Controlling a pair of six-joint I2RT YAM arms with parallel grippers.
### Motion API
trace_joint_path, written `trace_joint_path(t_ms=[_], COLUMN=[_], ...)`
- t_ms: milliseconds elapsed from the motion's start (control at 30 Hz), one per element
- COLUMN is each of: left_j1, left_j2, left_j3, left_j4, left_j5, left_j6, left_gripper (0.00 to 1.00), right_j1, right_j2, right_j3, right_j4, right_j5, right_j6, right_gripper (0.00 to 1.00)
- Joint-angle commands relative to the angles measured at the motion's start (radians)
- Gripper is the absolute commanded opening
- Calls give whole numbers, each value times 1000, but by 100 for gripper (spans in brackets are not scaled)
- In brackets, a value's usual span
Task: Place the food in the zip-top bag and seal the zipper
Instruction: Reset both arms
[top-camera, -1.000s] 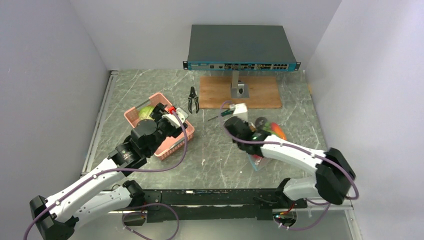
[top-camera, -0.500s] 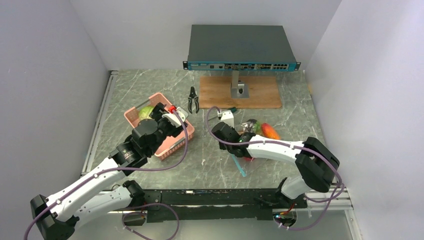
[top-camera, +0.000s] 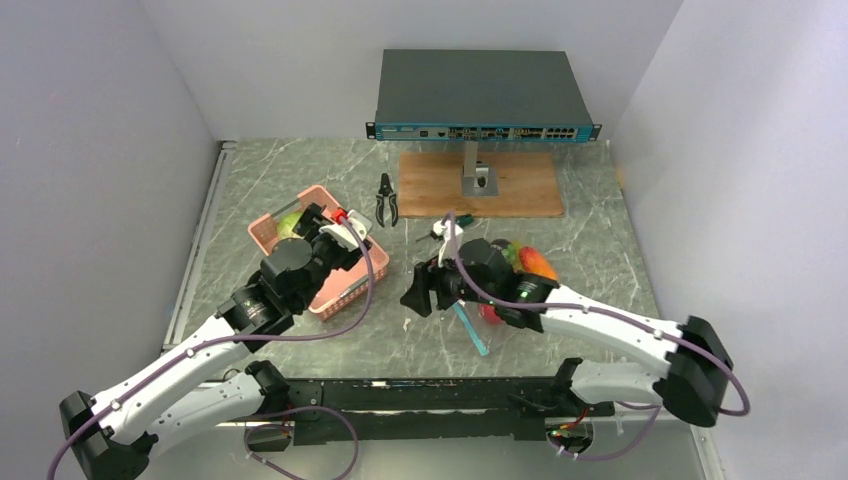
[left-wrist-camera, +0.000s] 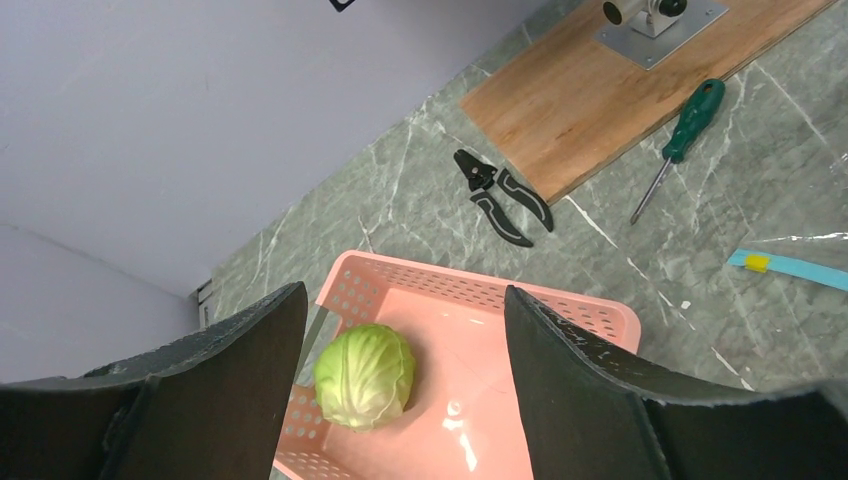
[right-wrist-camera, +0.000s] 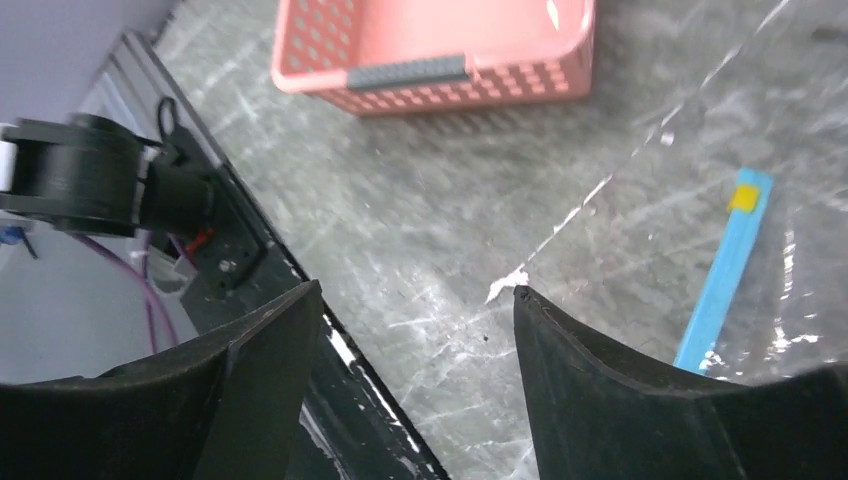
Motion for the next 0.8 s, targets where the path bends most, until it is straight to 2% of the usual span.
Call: trace_joint_path(t_ms=[0,167,267,367,533,767], left_j1=[5,4,5,4,5,4], left_j2=[-31,-112,-172,-229,-347,-570], left_j3=[8,5,64,159,294,256], left_j4=[54,55,-27,-223,-494,-538], left_j5=[-50,-57,-65,-48,-85,-67], left_j6=[-13,-62,-178,-344,-646,-767], left_gripper=[77,79,87,99,100,100], right_j1=[3,2,2,2,1,3], right_j2=[-150,-325,-425,-513,-666,-765], right_j3=[106,228,297,347,361,334], right_j4=[-150,-380,-500,-560,-548,-519], right_j5=[80,335,500,610,689,811], right_j6=[-56,-78,-86,-92,-107,-103], right_gripper=[75,91,100,100,100,100])
